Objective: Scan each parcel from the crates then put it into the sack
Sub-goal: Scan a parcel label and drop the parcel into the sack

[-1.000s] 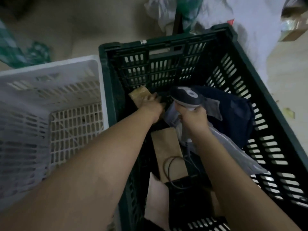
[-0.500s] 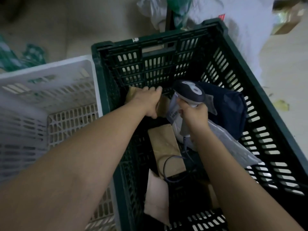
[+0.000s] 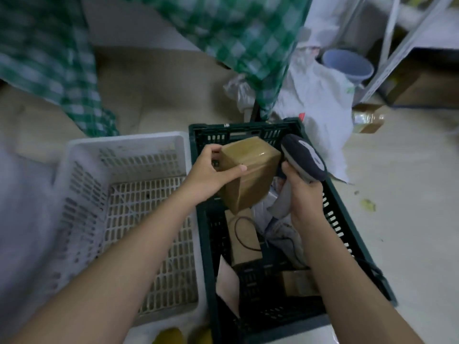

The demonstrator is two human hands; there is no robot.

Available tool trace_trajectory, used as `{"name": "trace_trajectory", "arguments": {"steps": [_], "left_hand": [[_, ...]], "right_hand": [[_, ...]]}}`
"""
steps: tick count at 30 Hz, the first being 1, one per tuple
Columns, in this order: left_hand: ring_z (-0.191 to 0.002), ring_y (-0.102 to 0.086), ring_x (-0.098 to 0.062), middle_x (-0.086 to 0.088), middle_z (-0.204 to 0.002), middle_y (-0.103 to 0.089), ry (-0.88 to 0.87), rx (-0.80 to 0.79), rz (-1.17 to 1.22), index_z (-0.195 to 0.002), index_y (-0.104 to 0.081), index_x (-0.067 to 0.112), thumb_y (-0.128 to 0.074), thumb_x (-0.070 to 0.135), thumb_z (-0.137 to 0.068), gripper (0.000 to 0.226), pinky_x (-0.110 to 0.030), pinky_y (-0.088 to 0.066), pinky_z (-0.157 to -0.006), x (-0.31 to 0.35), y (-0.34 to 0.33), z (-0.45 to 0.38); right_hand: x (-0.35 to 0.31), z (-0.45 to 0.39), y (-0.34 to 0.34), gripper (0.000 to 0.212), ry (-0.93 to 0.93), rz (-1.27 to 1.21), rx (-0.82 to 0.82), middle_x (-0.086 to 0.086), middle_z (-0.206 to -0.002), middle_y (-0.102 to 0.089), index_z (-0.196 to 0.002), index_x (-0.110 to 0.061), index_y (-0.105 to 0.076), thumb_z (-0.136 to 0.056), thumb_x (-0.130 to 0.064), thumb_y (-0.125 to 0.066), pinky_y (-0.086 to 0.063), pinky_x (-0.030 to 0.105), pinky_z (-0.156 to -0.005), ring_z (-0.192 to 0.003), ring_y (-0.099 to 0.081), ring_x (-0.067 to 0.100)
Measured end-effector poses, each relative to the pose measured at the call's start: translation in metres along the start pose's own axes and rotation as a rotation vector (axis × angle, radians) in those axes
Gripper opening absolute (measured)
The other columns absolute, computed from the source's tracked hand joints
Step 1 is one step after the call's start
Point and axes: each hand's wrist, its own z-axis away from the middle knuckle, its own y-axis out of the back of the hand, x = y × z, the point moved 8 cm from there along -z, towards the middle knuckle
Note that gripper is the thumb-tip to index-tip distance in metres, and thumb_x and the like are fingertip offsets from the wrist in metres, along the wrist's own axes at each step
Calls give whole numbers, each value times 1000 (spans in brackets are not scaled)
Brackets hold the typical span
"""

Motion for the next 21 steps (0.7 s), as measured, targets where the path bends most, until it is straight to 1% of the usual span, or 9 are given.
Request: {"name": "trace_trajectory", "arguments": {"steps": [2,3,6,8,11,13,16,19,21], "left_hand": [[-105,-46,-9,10,-124,-44,10,29,35,-135,-37,27,-71,42,-81,65,-11,-35,-63,15,19,33],[-105,-45,-8,10,-125,-43,8,38,51,-137,-36,26,-71,41,-82,67,-11,-34,-62,23,28,51],[-112,-46,-10,11,-129,-42,-51,70,71,-139,-35,29,-76,35,-79,73,-17,-44,-73,45,55,110],[-117,-46,-11,8,-132,-43,-138,91,-64,-135,-37,31,-81,31,-74,75,-26,-47,-90,60,69,152],[-116,-44,-12,7,-129,-40,-297,127,-352,-135,-36,28,-83,29,-70,80,-34,-44,-100,81,83,214],[-118,-42,-14,7,-129,-38,-422,139,-525,-135,-36,27,-83,31,-69,81,-38,-45,-101,90,86,251],[-127,-36,-16,2,-138,-35,-574,176,-752,-137,-37,22,-80,32,-70,81,-37,-44,-100,97,85,299],[-130,-35,-22,-3,-140,-36,-650,239,-851,-136,-39,17,-79,30,-71,78,-43,-46,-99,103,88,333],[-129,-38,-27,-8,-138,-39,-698,273,-884,-134,-42,12,-80,28,-70,76,-45,-46,-98,108,89,352]], "right_hand": [[-21,29,1,21,12,-17,-27,-6,-79,-74,-95,-19,-69,-78,-23,-80,-56,35,-80,-78,-68,14],[-30,42,1,14,8,-38,-44,-8,-71,-72,-89,-22,-67,-81,-16,-77,-55,31,-75,-72,-67,11],[-61,92,-13,17,26,-52,-120,-4,-79,-72,-91,-22,-65,-81,-14,-77,-57,34,-79,-81,-67,16],[-73,123,-25,31,24,-40,-198,2,-97,-71,-106,-17,-66,-79,-19,-79,-56,37,-84,-93,-66,19],[-81,167,-34,44,18,12,-269,3,-111,-66,-118,-16,-59,-80,-25,-78,-54,30,-73,-100,-62,18],[-75,191,-36,56,-37,22,-300,5,-117,-66,-126,-13,-58,-77,-29,-80,-53,29,-69,-104,-62,21],[-66,225,-34,75,-157,-12,-348,8,-120,-65,-132,-12,-54,-68,-36,-86,-57,35,-75,-103,-65,25],[-65,256,-35,103,-191,49,-418,7,-119,-66,-131,-15,-53,-44,-56,-90,-57,44,-83,-100,-67,26],[-67,271,-39,111,-198,48,-470,8,-116,-68,-127,-16,-57,-32,-62,-91,-56,48,-85,-99,-68,27]]}}
